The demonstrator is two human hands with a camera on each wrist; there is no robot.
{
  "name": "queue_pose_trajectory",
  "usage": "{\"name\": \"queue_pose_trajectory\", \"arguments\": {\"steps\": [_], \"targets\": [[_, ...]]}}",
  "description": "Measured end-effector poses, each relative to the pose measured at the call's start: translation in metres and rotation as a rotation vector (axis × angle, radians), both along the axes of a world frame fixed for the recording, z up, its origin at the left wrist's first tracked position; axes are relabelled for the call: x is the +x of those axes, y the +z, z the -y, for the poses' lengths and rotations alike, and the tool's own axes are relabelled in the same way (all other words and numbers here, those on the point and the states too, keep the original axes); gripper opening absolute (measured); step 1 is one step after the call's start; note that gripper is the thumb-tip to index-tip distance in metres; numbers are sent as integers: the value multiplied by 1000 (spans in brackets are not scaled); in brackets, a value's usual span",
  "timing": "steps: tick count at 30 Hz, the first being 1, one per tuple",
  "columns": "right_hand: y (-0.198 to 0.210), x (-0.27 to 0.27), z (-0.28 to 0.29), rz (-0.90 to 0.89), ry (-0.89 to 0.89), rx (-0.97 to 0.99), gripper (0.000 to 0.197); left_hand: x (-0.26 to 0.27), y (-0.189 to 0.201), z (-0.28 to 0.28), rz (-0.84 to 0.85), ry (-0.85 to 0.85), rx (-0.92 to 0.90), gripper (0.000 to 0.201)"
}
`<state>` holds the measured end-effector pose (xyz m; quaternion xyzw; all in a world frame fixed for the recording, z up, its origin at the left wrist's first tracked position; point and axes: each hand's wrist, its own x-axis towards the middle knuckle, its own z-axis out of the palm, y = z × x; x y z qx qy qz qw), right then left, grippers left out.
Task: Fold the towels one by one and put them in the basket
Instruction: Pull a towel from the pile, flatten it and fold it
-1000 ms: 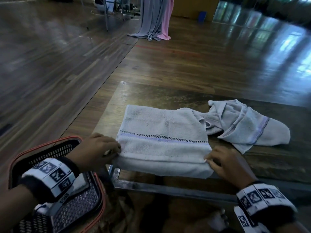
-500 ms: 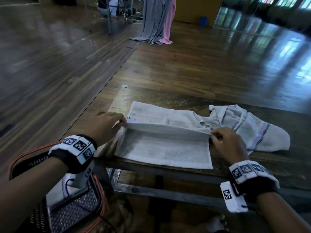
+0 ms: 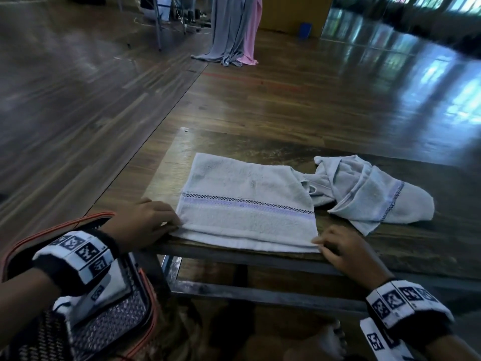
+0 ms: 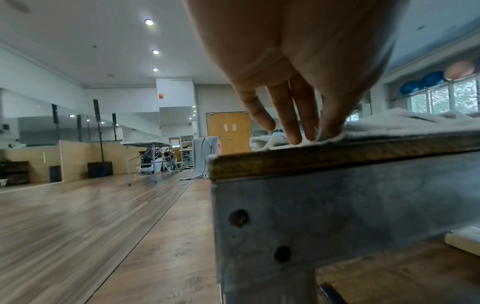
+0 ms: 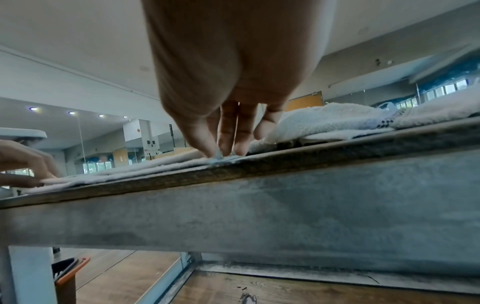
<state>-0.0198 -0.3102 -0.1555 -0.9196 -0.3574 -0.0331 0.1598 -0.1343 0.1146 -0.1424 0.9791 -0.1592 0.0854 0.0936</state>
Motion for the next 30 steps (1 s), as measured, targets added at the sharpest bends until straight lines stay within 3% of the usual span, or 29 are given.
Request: {"name": "queue_pose_trajectory", "arguments": {"steps": [8, 18, 23, 26, 30], "targets": [[-2, -14, -2, 15, -14, -94, 38, -10, -5, 5, -32, -86, 60, 33], [15, -34, -5, -7, -85, -50, 15, -25, 5, 13, -109, 75, -66, 13], [54, -43, 2, -9, -146, 190, 16, -40, 44, 22, 121, 75, -390, 10], [83, -46, 6, -18, -139, 376, 23, -52, 75, 23, 169, 91, -607, 13], [123, -39, 11, -47, -130, 493, 27, -54, 118, 28, 255, 84, -756, 9]]}}
